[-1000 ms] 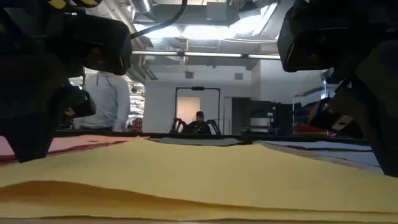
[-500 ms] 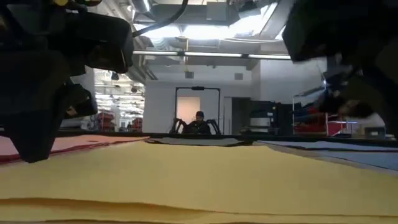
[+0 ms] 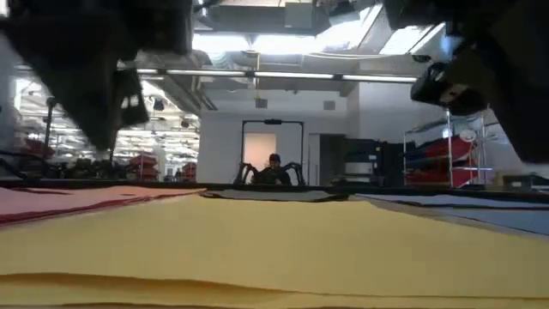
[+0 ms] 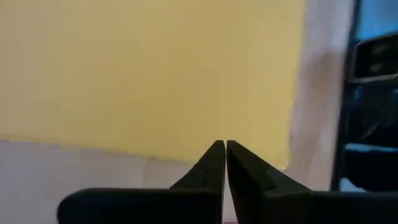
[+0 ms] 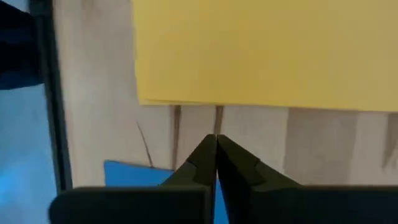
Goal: Organize paper
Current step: Stack the blue color paper on top of the other blue color paper
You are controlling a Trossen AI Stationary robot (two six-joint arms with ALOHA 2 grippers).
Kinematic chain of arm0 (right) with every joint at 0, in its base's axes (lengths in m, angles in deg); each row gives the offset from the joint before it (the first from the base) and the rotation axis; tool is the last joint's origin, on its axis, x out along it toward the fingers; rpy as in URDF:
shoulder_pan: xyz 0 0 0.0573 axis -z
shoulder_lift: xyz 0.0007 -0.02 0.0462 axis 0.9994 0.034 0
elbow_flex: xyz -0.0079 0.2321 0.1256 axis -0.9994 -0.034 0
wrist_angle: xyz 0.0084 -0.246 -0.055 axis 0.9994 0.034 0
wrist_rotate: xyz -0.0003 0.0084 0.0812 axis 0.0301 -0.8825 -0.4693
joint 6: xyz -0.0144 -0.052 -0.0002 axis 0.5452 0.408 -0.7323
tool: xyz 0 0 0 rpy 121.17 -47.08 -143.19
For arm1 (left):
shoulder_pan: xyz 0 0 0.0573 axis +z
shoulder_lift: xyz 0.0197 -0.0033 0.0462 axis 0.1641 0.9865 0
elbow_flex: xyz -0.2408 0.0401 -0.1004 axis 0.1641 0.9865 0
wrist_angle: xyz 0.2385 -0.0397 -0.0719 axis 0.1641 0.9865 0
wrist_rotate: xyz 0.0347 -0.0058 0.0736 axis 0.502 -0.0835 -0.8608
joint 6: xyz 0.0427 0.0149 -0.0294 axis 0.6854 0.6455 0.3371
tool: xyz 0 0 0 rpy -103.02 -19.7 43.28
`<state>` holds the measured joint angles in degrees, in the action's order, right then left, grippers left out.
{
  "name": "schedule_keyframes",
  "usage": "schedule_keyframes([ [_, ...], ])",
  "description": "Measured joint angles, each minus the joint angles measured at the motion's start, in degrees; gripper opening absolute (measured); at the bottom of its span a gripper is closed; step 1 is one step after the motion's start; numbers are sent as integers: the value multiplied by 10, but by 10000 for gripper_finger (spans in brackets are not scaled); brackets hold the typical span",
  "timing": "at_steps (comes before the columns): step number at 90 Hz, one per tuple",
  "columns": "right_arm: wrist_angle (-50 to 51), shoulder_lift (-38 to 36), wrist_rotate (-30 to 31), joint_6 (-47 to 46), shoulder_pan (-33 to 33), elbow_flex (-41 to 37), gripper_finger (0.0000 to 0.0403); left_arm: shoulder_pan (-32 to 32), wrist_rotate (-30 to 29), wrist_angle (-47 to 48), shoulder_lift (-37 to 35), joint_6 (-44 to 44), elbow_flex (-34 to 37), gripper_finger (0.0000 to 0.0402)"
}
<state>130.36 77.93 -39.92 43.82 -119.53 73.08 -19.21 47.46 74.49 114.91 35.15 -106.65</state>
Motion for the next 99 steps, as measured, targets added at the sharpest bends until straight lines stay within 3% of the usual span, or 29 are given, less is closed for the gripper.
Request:
schedule_keyframes([
  [29,10,-112,103,17,21,-23,0,76,-17,-103,-87,87,0,0],
  [49,-40,-198,150,42,40,-95,0,144,5,-260,-96,132,0,0],
  [72,-158,-332,138,44,92,-234,0,214,27,-415,-95,179,1,0],
  [99,-333,-507,109,43,151,-391,0,273,44,-419,-95,172,1,0],
])
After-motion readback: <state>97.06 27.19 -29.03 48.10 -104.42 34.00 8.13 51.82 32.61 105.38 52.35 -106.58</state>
